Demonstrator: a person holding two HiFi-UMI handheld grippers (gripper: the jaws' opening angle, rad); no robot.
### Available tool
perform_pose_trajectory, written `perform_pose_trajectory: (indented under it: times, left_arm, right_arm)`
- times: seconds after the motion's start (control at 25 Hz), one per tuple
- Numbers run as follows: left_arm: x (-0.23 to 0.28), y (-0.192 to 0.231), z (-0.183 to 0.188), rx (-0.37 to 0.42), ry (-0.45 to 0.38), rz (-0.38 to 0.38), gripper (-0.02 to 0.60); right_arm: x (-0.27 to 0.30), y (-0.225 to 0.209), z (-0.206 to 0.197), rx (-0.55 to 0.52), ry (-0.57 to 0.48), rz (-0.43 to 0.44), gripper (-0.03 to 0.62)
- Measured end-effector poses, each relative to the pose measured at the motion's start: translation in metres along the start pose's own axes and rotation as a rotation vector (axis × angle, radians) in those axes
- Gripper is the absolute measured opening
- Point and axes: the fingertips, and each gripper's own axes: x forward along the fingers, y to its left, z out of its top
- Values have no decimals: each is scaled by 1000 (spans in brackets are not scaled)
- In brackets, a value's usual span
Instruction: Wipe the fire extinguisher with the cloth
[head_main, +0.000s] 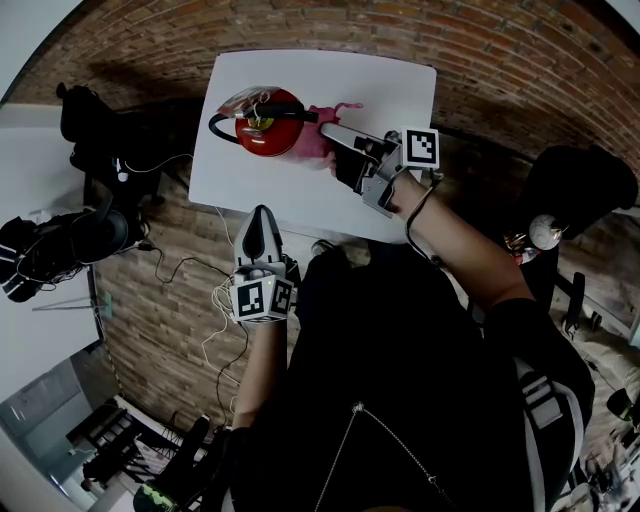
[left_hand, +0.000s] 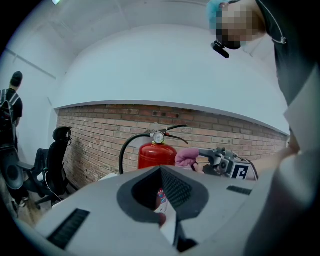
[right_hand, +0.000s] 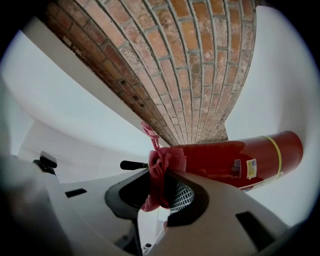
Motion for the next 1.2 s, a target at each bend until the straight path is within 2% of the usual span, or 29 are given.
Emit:
perform_pose_trajectory:
  times: [0.2, 0.44, 0.68, 0.84, 1.0, 1.2]
  left_arm:
    - [2, 3, 1, -2, 0, -27, 8]
    - [5, 10, 4, -1, 4, -79, 8]
    - [10, 16, 9, 7, 26, -155, 8]
    - [12, 17, 11, 16, 50, -212, 8]
    - [12, 22, 13, 35, 65, -250, 8]
    - [12, 33, 12, 48, 92, -259, 8]
  right_arm:
    - [2, 10, 1, 18, -26, 67, 94]
    - [-11, 4, 3, -16, -82, 37, 94]
    - [-47, -21, 6, -109, -189, -75, 94]
    - [-70, -53, 1, -137, -239, -171, 94]
    - [-88, -96, -7, -138, -256, -269, 94]
    - [-106, -157, -18, -128, -243, -388, 94]
